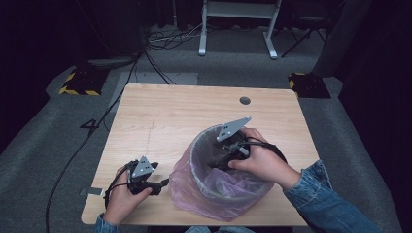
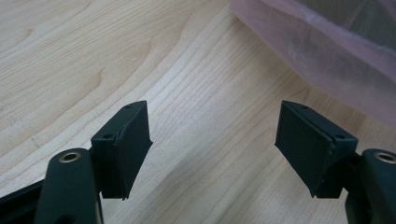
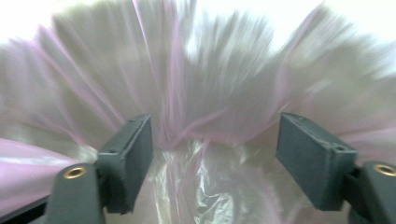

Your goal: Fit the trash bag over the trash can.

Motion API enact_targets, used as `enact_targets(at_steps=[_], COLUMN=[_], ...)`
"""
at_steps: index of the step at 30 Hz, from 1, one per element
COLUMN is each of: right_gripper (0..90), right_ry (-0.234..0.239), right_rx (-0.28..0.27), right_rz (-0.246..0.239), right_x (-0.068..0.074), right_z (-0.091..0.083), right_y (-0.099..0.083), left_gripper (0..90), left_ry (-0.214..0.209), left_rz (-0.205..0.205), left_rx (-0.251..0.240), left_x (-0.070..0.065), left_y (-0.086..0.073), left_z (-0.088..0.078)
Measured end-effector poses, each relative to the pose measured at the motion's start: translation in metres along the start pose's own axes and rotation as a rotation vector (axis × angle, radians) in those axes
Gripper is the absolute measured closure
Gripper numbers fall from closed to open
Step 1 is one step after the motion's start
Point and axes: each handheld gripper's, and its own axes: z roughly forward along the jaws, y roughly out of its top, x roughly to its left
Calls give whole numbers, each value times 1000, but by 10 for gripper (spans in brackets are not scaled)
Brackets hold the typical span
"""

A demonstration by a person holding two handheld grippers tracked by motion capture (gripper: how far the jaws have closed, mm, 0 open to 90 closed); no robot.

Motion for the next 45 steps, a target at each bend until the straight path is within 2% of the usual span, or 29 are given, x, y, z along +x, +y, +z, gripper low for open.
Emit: enact_targets(at_steps=[4, 7, 14, 16, 20, 22, 25, 30, 34, 39, 45], right_gripper=[363, 431, 569, 602, 678, 680, 729, 898, 900, 900, 900], right_ry=[-25, -22, -3, 9, 20, 19, 23, 27, 32, 86, 131], right_rx=[-77, -88, -20, 20, 131, 165, 209, 302, 370, 393, 458], right_rz=[-27, -41, -89, -120, -185, -199, -221, -256, -274, -306, -313], right_x=[6, 12, 25, 30, 40, 43, 47, 57, 65, 74, 74], right_z=[-36, -56, -82, -86, -88, -89, -91, -92, -89, -83, -60], right_y=[12, 15, 16, 17, 20, 22, 26, 33, 39, 42, 36], left_gripper=[263, 264, 264, 266, 269, 269, 269, 281, 278, 287, 286], left_ry=[2, 1, 2, 1, 3, 1, 0, 5, 0, 8, 6], left_rz=[-4, 1, 2, -1, 2, 1, 1, 0, 1, 3, 4], left_rx=[-8, -12, -14, -19, -20, -18, -17, -15, -14, -10, -8], left_x=[-1, -2, -2, -2, -2, -2, -2, -2, -2, -2, -2], left_y=[1, 1, 1, 2, 2, 2, 2, 2, 2, 1, 1], left_z=[0, 0, 0, 0, -1, 0, 0, 0, 0, 0, 1])
